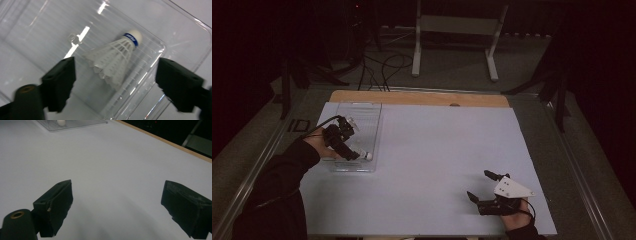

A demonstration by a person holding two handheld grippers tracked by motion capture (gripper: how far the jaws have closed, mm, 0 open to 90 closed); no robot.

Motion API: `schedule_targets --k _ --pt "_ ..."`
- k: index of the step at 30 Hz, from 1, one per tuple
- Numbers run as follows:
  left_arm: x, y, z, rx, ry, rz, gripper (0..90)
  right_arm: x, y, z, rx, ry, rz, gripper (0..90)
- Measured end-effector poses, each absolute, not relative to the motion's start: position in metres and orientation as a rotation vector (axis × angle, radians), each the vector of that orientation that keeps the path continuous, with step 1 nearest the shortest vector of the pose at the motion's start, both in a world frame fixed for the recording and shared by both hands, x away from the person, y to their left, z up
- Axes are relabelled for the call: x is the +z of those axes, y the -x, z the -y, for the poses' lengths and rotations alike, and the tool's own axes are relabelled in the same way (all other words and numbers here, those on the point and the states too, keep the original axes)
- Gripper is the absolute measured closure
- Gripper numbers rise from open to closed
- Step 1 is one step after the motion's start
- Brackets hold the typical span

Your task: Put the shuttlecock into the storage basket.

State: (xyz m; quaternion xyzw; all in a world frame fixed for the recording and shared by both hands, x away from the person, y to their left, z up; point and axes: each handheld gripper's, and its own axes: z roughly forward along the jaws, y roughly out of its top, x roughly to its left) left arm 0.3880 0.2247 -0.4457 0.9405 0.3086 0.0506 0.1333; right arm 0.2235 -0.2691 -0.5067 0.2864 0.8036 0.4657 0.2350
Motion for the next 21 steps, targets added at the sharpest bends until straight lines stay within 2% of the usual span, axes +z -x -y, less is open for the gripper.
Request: schedule_targets --k 2,5,10,18,21 --pt "-0.445 -0.388 -0.225 0.135 -2.726 -0.887 5.2 -0.507 -0.224 0.269 1.278 -0.787 -2.206 10.1" --pt "-0.443 -0.388 -0.225 0.131 -2.724 -0.908 0.7 -0.507 -0.224 0.269 1.277 -0.787 -2.206 10.1" --pt "-0.438 -0.389 -0.225 0.159 -2.681 -0.928 0.1 -0.507 -0.223 0.269 1.274 -0.787 -2.204 10.1" --pt "-0.434 -0.389 -0.223 0.099 -2.675 -0.934 0.0 -0.506 -0.223 0.27 1.272 -0.786 -2.203 10.1" --pt "-0.434 -0.388 -0.221 0.113 -2.682 -0.931 0.0 -0.506 -0.223 0.27 1.275 -0.792 -2.201 10.1"
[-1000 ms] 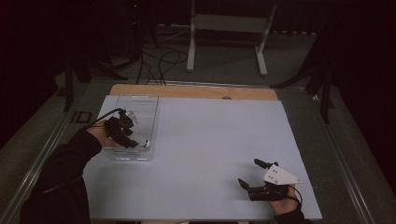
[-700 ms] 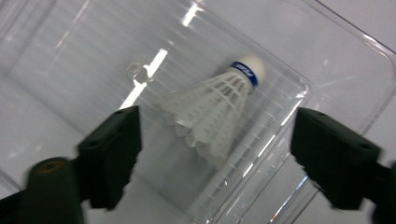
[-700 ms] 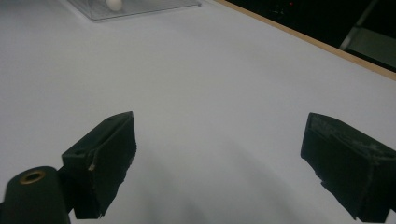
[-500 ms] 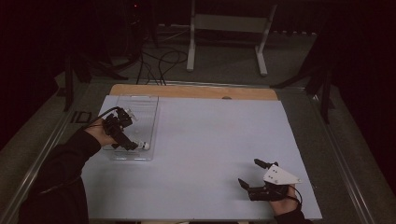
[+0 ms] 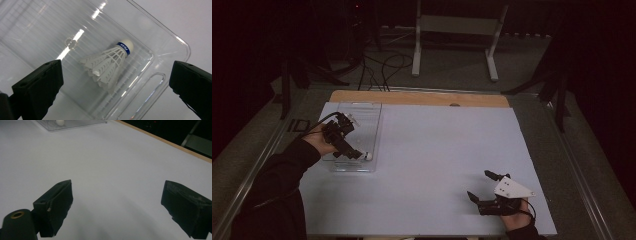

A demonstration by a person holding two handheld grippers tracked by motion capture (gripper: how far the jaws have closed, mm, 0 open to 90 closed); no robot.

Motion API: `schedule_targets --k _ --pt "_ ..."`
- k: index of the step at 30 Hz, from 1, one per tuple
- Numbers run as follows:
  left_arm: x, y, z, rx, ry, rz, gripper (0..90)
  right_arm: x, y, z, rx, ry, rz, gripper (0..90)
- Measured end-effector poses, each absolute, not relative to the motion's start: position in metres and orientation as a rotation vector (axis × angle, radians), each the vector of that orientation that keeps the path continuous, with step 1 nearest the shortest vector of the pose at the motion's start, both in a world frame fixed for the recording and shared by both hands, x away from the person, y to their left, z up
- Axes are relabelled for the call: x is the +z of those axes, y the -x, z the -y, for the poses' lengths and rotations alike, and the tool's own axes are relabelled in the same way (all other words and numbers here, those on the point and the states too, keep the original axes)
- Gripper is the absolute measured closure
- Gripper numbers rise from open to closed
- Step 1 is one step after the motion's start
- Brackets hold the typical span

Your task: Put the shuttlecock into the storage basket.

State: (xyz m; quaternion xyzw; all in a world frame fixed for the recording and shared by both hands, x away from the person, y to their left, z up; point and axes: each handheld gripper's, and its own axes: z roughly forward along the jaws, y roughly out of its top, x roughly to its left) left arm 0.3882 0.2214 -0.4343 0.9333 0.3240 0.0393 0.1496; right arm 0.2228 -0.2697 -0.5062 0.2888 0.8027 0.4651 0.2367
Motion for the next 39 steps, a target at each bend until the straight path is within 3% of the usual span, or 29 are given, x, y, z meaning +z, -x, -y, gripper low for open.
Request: schedule_targets --k 19,39 --pt "-0.419 -0.389 -0.216 0.118 -2.584 -0.941 0.0 -0.507 -0.223 0.271 1.275 -0.796 -2.198 10.1" --pt "-0.404 -0.384 -0.198 0.181 -2.501 -0.816 0.1 -0.507 -0.222 0.271 1.269 -0.799 -2.2 10.1"
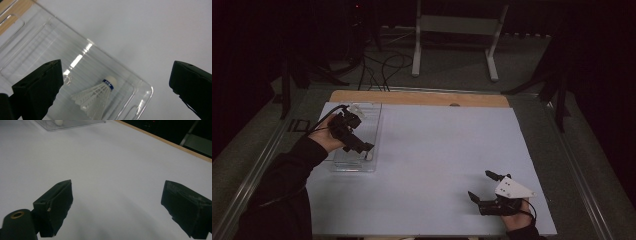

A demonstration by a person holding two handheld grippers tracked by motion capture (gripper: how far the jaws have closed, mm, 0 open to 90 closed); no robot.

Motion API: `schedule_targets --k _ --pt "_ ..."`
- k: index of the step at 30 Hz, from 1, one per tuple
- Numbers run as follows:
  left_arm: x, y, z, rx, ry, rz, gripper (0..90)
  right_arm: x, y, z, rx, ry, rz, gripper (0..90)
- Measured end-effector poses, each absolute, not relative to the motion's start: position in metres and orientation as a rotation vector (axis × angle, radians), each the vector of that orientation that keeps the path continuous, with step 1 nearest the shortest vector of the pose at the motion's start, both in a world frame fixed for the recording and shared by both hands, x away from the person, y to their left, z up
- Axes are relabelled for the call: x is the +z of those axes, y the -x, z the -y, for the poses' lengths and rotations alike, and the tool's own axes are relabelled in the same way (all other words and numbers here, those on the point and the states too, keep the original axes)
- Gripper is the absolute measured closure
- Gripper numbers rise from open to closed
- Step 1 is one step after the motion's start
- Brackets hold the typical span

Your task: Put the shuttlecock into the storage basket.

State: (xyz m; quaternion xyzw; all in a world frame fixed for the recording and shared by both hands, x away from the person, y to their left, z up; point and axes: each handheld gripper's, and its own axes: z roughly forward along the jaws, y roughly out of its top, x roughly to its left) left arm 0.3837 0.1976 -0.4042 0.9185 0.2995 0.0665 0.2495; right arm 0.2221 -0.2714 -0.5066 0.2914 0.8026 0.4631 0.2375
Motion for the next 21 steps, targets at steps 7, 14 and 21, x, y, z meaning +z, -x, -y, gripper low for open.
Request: schedule_targets --k 7,14,21 --pt "-0.399 -0.382 -0.19 0.195 -2.476 -0.788 0.1 -0.507 -0.222 0.272 1.267 -0.799 -2.199 10.1" --pt "-0.394 -0.38 -0.18 0.188 -2.454 -0.748 0.1 -0.506 -0.221 0.271 1.268 -0.796 -2.197 10.1" --pt "-0.391 -0.378 -0.169 0.176 -2.444 -0.712 0.1 -0.506 -0.221 0.272 1.271 -0.794 -2.196 10.1"
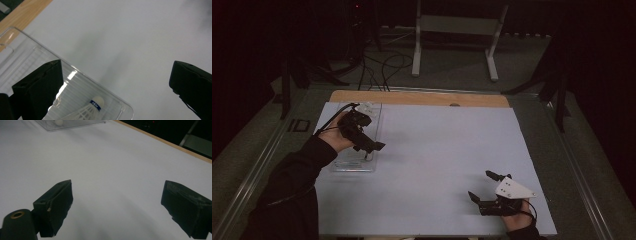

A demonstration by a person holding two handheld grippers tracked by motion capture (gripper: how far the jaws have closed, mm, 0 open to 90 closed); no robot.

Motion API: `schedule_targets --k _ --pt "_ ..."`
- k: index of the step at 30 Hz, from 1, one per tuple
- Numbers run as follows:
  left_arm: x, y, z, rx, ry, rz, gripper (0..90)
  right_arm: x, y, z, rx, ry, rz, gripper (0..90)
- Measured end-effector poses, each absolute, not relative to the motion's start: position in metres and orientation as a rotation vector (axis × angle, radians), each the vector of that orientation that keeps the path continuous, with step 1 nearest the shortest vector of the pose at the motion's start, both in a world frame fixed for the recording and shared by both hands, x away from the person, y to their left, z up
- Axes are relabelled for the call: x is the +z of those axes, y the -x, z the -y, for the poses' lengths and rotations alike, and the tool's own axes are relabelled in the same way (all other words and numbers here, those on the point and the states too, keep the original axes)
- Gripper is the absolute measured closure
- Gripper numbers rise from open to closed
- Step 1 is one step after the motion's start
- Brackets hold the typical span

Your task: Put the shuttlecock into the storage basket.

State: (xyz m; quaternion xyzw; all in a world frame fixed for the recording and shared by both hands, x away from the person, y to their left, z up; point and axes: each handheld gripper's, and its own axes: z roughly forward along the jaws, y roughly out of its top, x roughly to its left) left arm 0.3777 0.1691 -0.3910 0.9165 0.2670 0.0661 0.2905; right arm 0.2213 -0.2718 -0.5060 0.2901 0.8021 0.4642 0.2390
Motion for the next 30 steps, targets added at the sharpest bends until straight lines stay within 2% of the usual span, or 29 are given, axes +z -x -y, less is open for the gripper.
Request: schedule_targets --k 30 --pt "-0.395 -0.364 -0.117 0.143 -2.436 -0.577 0.1 -0.506 -0.221 0.272 1.273 -0.794 -2.197 10.1"
